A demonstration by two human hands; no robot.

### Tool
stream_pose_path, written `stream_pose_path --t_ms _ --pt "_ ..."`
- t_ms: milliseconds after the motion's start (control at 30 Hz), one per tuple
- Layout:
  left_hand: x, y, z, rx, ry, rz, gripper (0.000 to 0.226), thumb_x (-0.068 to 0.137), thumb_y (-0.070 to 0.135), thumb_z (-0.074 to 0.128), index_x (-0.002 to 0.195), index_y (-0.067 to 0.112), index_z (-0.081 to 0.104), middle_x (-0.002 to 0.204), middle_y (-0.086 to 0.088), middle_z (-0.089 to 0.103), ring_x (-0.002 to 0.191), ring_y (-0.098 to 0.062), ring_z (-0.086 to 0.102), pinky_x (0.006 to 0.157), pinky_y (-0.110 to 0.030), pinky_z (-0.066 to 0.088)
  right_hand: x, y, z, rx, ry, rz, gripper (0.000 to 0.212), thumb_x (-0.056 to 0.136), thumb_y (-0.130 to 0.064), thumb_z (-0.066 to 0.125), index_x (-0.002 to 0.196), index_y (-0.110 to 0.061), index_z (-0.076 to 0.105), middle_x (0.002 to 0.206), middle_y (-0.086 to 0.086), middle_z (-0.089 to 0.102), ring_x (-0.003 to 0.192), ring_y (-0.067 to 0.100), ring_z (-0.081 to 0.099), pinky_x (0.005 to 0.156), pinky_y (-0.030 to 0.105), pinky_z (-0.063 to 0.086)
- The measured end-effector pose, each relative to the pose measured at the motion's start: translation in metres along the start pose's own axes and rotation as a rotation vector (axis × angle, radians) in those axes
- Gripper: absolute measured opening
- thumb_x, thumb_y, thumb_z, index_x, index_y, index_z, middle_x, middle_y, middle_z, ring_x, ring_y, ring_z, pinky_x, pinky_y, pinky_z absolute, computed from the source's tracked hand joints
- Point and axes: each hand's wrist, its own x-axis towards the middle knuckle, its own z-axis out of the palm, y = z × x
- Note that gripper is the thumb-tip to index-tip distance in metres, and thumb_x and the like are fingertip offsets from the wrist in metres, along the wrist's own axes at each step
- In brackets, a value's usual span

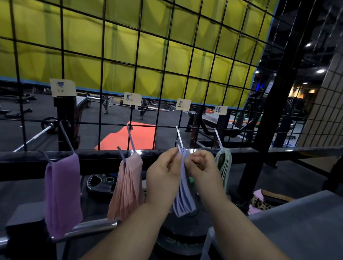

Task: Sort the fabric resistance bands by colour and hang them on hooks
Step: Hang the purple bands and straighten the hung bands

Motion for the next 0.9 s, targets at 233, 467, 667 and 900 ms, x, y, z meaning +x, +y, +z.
stream_pose_path --t_ms 233,467,667,900 --pt "-0.002 -0.001 0.000 0.012 -0.054 0.040 0.029 0.094 0.033 0.059 0.122 0.028 0.066 0.111 0.016 0.069 0.100 0.008 0.061 0.081 -0.006 0.046 -0.001 -0.003 0.003 0.029 -0.084 0.019 0.026 0.101 -0.020 0.050 0.123 -0.025 0.063 0.116 -0.005 0.070 0.109 0.010 0.065 0.091 0.028 0.052" --pt "0.000 -0.001 0.002 0.131 -0.030 0.090 0.029 0.095 0.031 0.057 0.122 0.027 0.066 0.111 0.014 0.064 0.098 0.003 0.060 0.075 0.001 0.040 -0.001 -0.003 0.002 0.057 -0.109 0.060 0.021 0.101 -0.030 0.050 0.117 -0.034 0.063 0.110 0.003 0.070 0.102 0.016 0.069 0.085 0.032 0.054" --pt "0.004 -0.004 -0.001 0.207 -0.025 0.116 0.028 0.096 0.026 0.055 0.122 0.026 0.067 0.109 0.009 0.062 0.098 0.001 0.055 0.077 0.001 0.036 -0.004 0.001 0.007 0.096 -0.123 0.081 0.023 0.102 -0.030 0.049 0.123 -0.034 0.057 0.113 0.004 0.070 0.105 0.021 0.068 0.093 0.046 0.054" --pt "-0.005 -0.018 -0.003 0.228 -0.119 0.156 0.043 0.088 0.050 0.055 0.129 0.035 0.057 0.109 0.010 0.059 0.101 0.000 0.056 0.085 -0.019 0.048 -0.010 0.012 0.011 0.094 -0.061 0.150 0.027 0.095 -0.041 0.057 0.120 -0.036 0.048 0.115 0.002 0.067 0.105 0.021 0.067 0.096 0.050 0.052"
